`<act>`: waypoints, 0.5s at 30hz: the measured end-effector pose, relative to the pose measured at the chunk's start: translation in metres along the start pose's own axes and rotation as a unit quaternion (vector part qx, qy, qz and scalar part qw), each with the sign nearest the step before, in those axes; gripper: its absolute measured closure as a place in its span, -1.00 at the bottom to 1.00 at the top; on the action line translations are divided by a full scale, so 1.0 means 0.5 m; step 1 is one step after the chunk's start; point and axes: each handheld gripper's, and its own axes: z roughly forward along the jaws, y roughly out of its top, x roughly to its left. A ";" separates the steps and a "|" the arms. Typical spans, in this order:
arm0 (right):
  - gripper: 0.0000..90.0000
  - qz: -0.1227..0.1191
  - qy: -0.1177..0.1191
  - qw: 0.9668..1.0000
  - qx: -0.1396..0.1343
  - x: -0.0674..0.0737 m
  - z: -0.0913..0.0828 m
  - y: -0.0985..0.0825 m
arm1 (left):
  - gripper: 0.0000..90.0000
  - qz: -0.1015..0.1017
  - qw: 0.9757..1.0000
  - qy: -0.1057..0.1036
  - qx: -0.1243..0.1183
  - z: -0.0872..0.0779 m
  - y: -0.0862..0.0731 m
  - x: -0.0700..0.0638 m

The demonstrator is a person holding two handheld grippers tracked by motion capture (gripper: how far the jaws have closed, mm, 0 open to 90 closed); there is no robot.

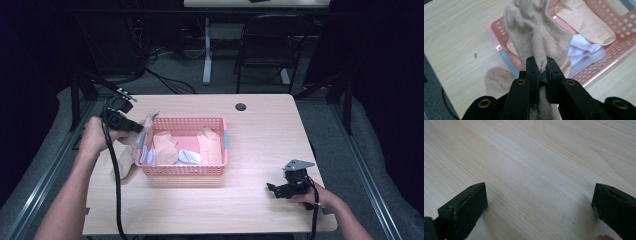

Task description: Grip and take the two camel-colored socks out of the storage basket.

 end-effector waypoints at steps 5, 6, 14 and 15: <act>-1.00 0.000 0.001 1.000 0.002 0.000 0.000 0.000 | 0.85 -0.028 0.999 0.015 0.000 -0.004 -0.038 0.033; -1.00 0.000 0.000 1.000 0.001 0.000 0.000 0.000 | 0.85 -0.034 0.999 0.017 0.001 -0.003 -0.046 0.041; -1.00 0.000 0.001 1.000 0.001 0.000 0.000 0.000 | 0.84 -0.081 0.996 0.036 0.013 0.031 -0.105 0.093; -1.00 0.000 0.000 1.000 0.001 0.000 0.000 0.000 | 0.84 -0.089 0.995 0.034 0.013 0.041 -0.115 0.100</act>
